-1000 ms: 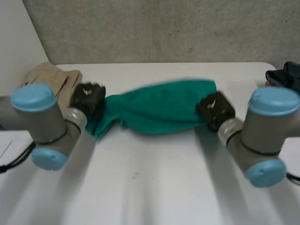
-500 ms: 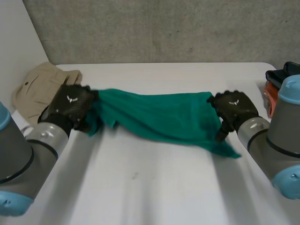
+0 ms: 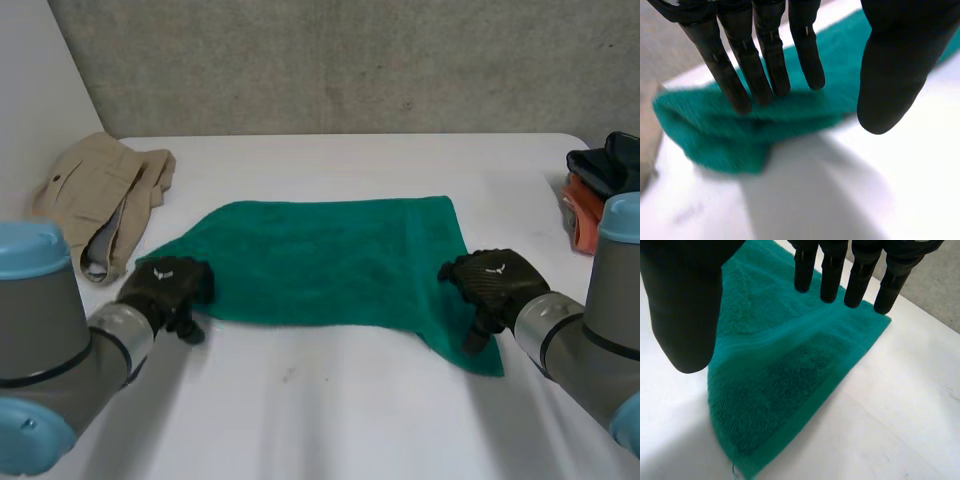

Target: Fold the laundry.

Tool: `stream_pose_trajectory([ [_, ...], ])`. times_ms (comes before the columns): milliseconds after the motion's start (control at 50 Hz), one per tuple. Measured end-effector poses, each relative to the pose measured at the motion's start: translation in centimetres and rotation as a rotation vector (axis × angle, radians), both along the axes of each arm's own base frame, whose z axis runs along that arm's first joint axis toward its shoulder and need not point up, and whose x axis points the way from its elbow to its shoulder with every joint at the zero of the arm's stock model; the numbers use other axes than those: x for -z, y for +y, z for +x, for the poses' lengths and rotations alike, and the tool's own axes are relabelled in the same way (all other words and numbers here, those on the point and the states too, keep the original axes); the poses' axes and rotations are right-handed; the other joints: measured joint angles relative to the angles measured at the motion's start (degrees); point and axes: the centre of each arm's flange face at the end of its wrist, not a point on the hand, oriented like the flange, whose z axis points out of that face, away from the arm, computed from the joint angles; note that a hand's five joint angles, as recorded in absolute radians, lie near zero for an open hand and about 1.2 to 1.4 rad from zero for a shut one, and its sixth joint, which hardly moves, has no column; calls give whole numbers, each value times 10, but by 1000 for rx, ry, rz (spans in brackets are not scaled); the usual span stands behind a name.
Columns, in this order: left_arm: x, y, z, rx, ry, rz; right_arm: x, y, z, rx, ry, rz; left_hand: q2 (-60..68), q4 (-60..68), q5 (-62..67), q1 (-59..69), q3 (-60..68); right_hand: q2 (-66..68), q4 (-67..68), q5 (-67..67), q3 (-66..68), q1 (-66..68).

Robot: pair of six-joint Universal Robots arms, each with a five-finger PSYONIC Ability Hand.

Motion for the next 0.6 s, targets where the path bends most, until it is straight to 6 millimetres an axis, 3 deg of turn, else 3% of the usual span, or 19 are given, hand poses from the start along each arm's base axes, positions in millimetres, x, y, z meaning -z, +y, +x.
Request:
stream_pose_trajectory([
  [180,17,21,10,-8,-33,101,5,7,-6,-43,97,-15,20,19,17,19,20,102,98,94,98,98],
  [500,15,-9,21,-73,-3,21,37,-7,5,22,-111,113,-79,-85,-86,-82,-77,114,111,105,111,109],
  [540,16,-13,21,-73,-1,14,39,-8,7,19,-127,126,-90,-97,-98,-95,-89,156,143,139,144,150],
  [580,17,-18,19,-74,1,7,42,-9,9,16,-139,134,-104,-112,-112,-109,-103,369,351,344,351,357],
  [600,17,-20,19,-74,2,5,43,-9,10,15,-142,134,-104,-112,-112,-109,-103,401,390,383,390,389],
])
